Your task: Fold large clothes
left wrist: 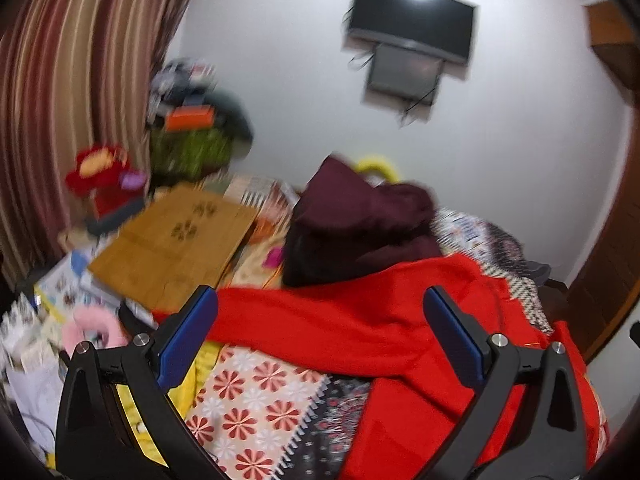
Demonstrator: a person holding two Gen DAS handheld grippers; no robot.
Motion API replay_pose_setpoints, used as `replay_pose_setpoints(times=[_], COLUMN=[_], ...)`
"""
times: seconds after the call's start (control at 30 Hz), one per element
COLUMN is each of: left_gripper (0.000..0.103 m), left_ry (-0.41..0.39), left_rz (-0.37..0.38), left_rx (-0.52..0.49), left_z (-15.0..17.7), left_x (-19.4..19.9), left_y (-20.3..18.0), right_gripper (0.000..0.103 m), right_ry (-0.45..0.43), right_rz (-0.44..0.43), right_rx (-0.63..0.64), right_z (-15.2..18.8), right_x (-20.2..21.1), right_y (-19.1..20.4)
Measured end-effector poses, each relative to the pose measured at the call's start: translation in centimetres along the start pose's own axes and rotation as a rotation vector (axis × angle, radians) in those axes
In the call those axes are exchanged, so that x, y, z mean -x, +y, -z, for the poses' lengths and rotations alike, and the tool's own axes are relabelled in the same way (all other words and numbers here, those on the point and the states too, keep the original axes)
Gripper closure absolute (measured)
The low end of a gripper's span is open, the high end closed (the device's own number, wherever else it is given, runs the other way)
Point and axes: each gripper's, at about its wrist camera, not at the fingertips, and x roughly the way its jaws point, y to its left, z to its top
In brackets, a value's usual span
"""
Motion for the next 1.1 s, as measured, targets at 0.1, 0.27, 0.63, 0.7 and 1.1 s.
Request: replay_pose_setpoints(times=[0.1,0.27,0.63,0.7,1.1], left_gripper=[0.000,0.000,0.000,0.001,0.044], left_ry=[0.084,0.250,0.452,0.465,0.443], left_rz=[-0.011,-0.016,0.121,0.132,-0.012], left_rx=[0.042,0.128,0.468,0.531,0.478], left_z=[0.6,2.6,6.1,6.8,6.7], left_x=[-2.8,-8.3,-16.5,-17.5,-21.4], left_y=[2.3,6.2,14.2,15.5,16.9], right_gripper=[0.000,0.000,0.000,0.000,0.000], right_ry=[0.058,0.132,0.231,0.250,0.340], right_rz=[0.014,-0.001,0.013,0.012,-0.018], right_rx=[0.012,0.016,0.025,0.008,-0.073], right_z=[0.3,0.7,1.7,1.9,2.3], right_x=[-1.8,-4.0,-7.3,-7.9,-10.3], right_y=[0.2,0.2,-0.9,-1.4,-2.7])
